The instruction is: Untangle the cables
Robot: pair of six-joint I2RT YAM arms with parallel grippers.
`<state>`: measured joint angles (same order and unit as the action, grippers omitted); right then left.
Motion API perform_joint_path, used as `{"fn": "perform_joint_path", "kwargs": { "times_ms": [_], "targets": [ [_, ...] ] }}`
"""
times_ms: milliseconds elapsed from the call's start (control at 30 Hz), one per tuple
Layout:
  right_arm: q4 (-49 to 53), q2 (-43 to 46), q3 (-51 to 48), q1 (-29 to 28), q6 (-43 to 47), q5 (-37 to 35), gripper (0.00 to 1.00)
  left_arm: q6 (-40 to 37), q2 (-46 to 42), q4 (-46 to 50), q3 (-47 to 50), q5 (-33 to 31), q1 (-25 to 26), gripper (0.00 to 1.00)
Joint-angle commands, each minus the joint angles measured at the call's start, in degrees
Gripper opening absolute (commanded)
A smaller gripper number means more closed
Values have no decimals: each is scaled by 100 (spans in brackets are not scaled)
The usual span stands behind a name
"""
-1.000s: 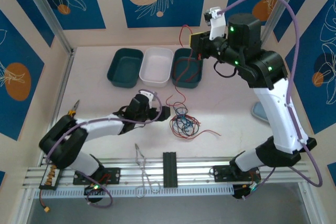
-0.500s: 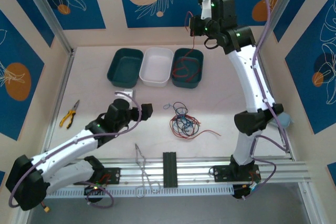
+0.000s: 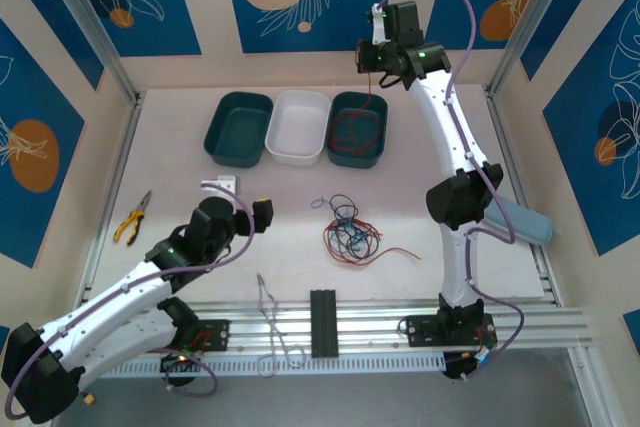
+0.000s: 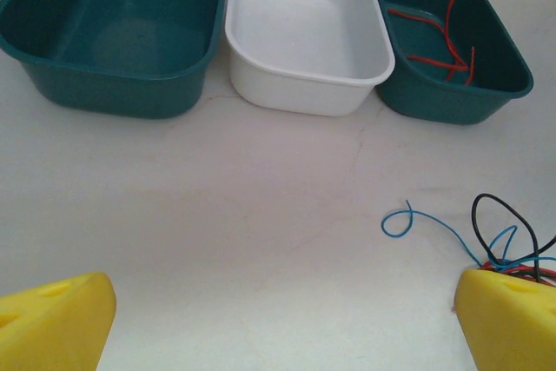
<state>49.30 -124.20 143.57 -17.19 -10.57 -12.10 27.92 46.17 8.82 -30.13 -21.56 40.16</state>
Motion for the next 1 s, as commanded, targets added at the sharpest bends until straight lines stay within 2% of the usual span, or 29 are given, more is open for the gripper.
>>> {"fn": "perform_joint_path", "kwargs": {
  "times_ms": [0, 433, 800, 967],
  "targets": [
    [25, -68, -4, 91, -82, -43, 0, -95, -79, 145, 110, -147, -66, 100],
    [231, -373, -1002, 128, -267, 452, 0, 11, 83, -47, 179, -44, -79, 100],
    [599, -1164, -982, 54, -641, 883, 0, 47, 229, -117, 179, 34, -92, 100],
    [731, -1572, -784, -3, -719, 666, 0, 53, 270, -122, 170, 64, -94, 100]
  ]
}}
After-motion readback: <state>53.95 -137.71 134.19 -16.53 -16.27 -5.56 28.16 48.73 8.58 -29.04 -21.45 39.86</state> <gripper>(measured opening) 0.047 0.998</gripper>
